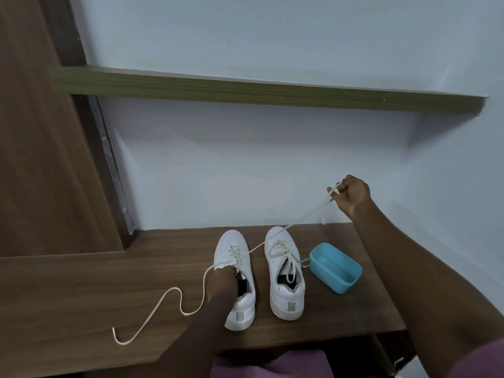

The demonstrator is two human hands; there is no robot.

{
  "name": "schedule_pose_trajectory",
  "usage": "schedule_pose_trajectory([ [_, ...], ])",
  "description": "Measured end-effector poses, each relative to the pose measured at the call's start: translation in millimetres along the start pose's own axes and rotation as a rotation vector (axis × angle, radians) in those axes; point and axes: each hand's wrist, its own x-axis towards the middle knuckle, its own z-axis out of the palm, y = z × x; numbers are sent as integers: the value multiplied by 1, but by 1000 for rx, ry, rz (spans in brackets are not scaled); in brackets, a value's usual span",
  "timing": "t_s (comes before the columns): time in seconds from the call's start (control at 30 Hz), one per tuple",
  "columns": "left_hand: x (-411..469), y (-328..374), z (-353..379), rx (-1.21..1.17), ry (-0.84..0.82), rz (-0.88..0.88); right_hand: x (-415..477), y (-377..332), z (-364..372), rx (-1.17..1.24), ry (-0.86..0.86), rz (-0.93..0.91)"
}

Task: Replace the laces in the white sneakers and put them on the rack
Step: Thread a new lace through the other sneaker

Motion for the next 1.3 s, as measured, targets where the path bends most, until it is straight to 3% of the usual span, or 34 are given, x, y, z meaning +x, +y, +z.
schedule_pose_trajectory([
  [0.07, -1, 0, 1, -34, 14, 10, -6, -1, 4, -205, -19, -17],
  [0.13, -1, 0, 1, 149, 80, 141, -10, 8, 9, -390, -44, -20],
  [0.3, -3, -1, -3, -19, 171, 61, -31, 41, 29, -719, -262, 100],
  [0.4, -3, 3, -10, 82, 144, 49, -43, 52, 50, -1051, -421, 188],
  [0.53, 0, 5, -15, -12, 94, -4, -53, 59, 81, -1638, -578, -25],
  [0.6, 4, 3, -16, -162, 94, -55, -55, 66, 91, -1589, -565, -119],
  [0.73, 10, 3, -21, -269, 35, -119, -61, 82, 96, -1006, -517, 13],
  [1.13, 12, 3, -23, -522, 94, -233, -69, 146, 61, -1214, -519, 173],
  [1.3, 11, 2, -25, -611, 64, -280, -65, 160, 63, -886, -500, 325],
])
